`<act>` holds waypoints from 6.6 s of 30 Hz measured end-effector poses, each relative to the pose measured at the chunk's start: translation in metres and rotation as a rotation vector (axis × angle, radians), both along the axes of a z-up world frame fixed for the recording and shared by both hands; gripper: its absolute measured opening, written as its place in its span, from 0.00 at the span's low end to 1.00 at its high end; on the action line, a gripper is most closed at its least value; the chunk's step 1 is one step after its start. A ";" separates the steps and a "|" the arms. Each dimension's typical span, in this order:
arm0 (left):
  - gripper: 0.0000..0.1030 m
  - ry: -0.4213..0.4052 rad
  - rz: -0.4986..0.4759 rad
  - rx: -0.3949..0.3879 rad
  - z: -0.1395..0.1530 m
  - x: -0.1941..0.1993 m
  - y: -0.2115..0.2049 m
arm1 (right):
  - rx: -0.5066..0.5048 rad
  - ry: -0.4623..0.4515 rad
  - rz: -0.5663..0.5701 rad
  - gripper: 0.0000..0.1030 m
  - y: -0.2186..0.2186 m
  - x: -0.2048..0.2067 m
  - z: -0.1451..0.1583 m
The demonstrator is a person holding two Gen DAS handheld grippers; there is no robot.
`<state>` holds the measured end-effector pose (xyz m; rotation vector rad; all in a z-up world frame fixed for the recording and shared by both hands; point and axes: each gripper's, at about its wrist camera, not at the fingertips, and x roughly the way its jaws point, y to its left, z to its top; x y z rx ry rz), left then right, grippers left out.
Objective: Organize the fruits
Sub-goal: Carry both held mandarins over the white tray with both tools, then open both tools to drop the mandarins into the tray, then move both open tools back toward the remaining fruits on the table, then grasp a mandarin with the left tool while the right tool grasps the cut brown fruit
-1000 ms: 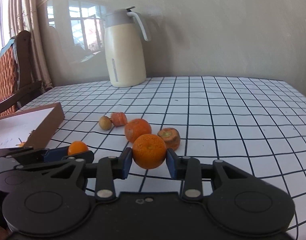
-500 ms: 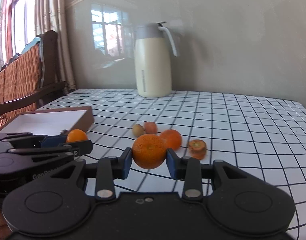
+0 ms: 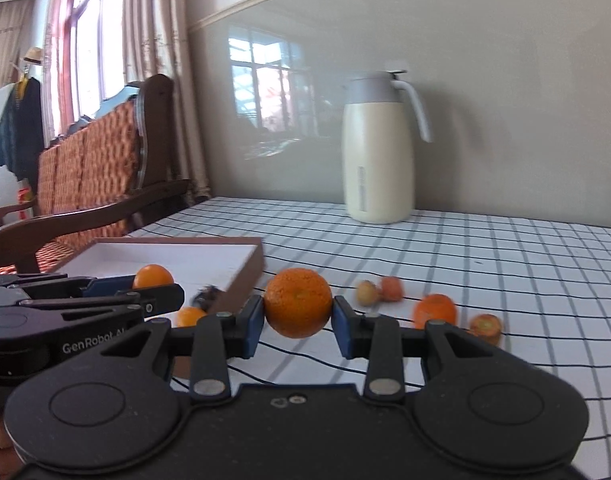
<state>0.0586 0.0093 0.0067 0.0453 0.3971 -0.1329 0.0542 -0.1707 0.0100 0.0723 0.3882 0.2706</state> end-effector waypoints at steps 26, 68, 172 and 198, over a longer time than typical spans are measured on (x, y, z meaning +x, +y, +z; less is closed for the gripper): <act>0.30 -0.035 0.306 -0.042 -0.002 -0.006 0.118 | 0.016 -0.046 0.156 0.27 0.092 0.019 -0.002; 0.30 -0.012 0.426 -0.026 -0.004 0.042 0.180 | 0.053 -0.037 0.055 0.27 0.108 0.066 -0.012; 1.00 -0.062 -0.063 0.110 -0.002 0.043 -0.069 | 0.029 0.005 -0.335 0.78 -0.083 0.026 -0.013; 0.87 0.064 -0.130 0.178 -0.032 0.075 -0.135 | 0.029 0.235 -0.387 0.38 -0.113 0.068 -0.052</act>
